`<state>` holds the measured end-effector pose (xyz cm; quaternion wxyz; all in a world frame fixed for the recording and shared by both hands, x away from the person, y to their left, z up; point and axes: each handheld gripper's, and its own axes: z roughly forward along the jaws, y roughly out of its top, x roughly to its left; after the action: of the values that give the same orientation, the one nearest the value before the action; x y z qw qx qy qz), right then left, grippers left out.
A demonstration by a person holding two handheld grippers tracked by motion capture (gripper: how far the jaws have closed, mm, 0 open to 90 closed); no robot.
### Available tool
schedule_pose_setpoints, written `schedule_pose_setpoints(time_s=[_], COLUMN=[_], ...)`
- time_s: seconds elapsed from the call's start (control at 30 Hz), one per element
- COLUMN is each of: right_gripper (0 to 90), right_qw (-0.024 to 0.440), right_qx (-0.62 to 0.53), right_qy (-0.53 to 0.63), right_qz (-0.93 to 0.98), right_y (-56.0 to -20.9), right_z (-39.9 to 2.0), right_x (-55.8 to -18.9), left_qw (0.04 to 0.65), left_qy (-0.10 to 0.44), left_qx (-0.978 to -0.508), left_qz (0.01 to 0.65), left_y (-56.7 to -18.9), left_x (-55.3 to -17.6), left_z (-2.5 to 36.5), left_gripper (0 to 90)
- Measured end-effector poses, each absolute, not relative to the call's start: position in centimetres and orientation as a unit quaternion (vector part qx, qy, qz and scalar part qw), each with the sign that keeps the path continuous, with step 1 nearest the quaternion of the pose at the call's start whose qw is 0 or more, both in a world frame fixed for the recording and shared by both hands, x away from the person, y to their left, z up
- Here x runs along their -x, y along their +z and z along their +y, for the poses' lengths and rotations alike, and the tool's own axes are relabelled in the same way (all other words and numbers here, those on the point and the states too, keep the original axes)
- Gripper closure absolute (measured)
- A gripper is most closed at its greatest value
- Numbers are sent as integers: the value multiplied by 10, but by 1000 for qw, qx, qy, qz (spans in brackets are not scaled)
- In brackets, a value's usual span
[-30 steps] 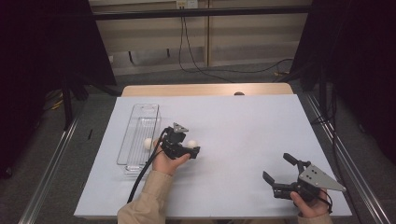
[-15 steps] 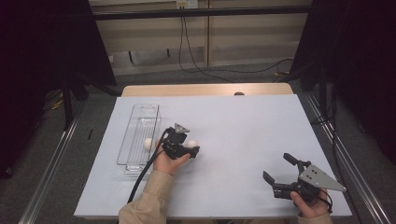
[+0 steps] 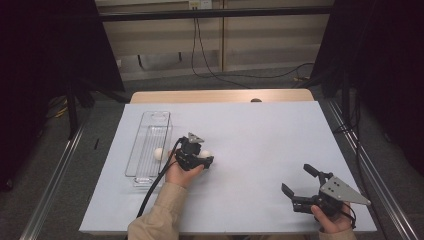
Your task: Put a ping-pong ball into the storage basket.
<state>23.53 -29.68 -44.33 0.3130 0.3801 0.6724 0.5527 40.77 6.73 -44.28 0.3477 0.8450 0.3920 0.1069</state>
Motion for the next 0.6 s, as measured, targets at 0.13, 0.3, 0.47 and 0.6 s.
schedule_pose_setpoints(time_s=[0.13, 0.3, 0.47, 0.6], right_gripper=[34, 34, 34, 34], right_qw=[313, 313, 313, 312], right_qx=[-380, -380, -379, -380], right_qy=[553, 552, 553, 553], right_qz=[673, 673, 673, 673], right_y=[-443, -443, -443, -443], right_z=[-297, -296, -296, -296], right_x=[-235, -235, -235, -235], left_qw=[349, 345, 346, 350], left_qy=[106, 102, 106, 106], left_qx=[-844, -847, -846, -843], left_qz=[394, 391, 393, 393], left_y=[-444, -446, -447, -447], left_x=[-408, -408, -409, -409], left_z=[67, 65, 65, 64], left_gripper=[421, 437, 445, 465])
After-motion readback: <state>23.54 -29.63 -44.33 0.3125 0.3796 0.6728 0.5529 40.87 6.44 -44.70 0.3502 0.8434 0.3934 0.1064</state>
